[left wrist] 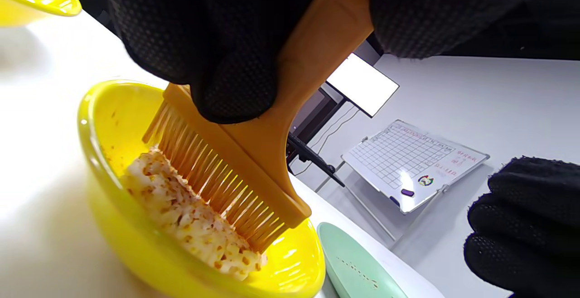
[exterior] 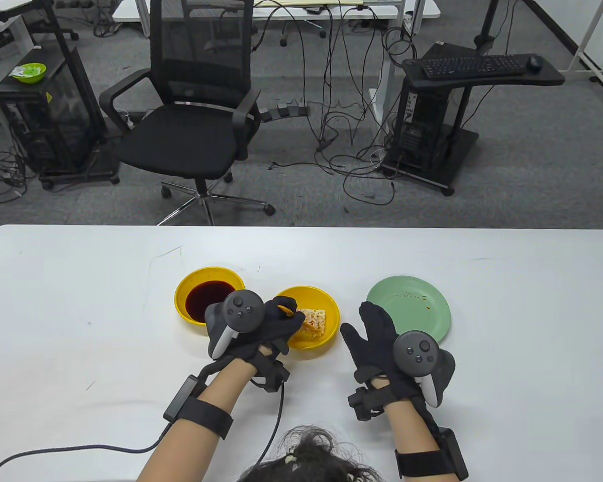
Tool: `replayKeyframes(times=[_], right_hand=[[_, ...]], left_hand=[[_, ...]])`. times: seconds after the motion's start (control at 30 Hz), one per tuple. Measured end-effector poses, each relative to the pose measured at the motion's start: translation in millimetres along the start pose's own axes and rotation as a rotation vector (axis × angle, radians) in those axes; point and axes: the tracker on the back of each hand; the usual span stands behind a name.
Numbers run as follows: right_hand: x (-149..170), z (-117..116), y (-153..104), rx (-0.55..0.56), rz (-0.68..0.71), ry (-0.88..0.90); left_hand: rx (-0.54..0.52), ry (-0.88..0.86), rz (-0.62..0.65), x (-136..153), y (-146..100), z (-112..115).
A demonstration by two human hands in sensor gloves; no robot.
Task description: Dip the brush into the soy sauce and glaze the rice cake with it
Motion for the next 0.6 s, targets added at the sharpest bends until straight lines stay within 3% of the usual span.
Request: replayKeyframes(times=[0.17,0.37,0.6], right_hand=[[-2,-3,-1,-0.006,0.006,0.0],[-7,-7,-2,-0.019,0.031,0.01],[-26,-15,-7,-0.036,0.12,0.037]], left_hand=[[-0.014,-0.048,0.009,4,-5,-2],[-0.195,-0.155,0.054,4,-25,-15],[-0.325,0.076,0.17,-4,-56,-22]])
Point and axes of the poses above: the tracker on the back of each hand, its own x axis roughly to the little-finger side, its own y axis roughly from the wrist to the fingertips, z = x × y, and after that the axes turned 6 degrees about z, right-handed
